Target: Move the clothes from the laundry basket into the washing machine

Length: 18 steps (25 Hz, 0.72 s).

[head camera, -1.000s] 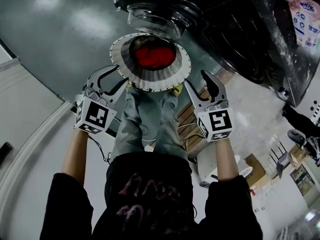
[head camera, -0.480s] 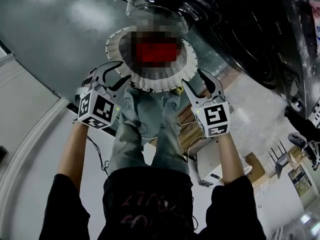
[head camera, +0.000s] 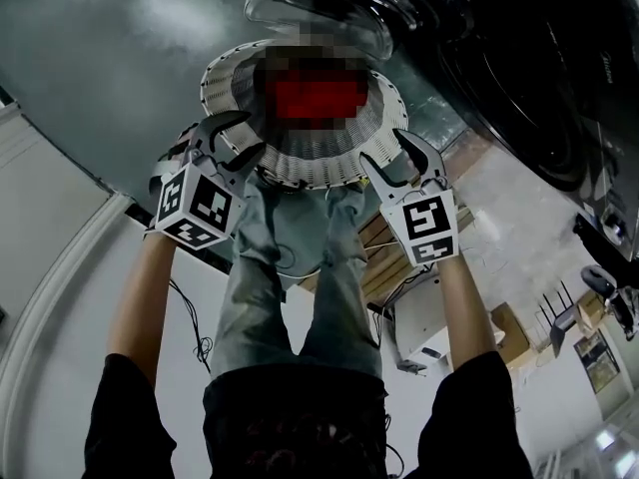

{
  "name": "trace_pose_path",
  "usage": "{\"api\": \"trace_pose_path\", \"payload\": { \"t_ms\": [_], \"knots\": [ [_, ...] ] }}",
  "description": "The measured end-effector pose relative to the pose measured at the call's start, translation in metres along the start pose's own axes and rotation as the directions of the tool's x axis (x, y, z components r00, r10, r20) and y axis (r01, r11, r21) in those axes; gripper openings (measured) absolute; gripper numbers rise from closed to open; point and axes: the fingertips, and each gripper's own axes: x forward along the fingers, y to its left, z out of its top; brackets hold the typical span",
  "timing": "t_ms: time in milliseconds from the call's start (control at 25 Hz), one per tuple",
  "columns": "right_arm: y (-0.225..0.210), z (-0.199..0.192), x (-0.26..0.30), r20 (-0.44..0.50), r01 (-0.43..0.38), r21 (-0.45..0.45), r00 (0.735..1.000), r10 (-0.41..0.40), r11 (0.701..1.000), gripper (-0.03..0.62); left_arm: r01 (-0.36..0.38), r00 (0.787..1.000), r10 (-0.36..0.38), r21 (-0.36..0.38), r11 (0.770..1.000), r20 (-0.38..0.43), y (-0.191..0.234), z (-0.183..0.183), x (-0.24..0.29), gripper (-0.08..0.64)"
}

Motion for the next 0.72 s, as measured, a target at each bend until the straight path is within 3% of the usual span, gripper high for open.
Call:
{"api": "trace_pose_path", "payload": {
  "t_ms": [120, 360, 720],
  "knots": [
    [-0.002, -0.007, 0.028, -0.026, -0.011, -0.020, 1.000, 0.010, 1.000, 0.259, 0.014, 1.000, -0.013, 0.021, 1.000, -0.023, 0.012, -0.016, 0.023, 0.221],
    [-0.001, -0.022, 0.070, -0.068, -0.018, -0.165, 0.998, 0.007, 0.986, 0.256, 0.044, 0.996, -0.035, 0.121, 0.992, -0.078, 0.018, -0.033, 0.063, 0.224],
    [0.001, -0.065, 0.124, -0.176, -0.057, -0.279, 0.984, 0.008, 0.959, 0.259, 0.092, 0.988, -0.073, 0.142, 0.985, -0.138, 0.009, -0.064, 0.129, 0.238]
  ]
}}
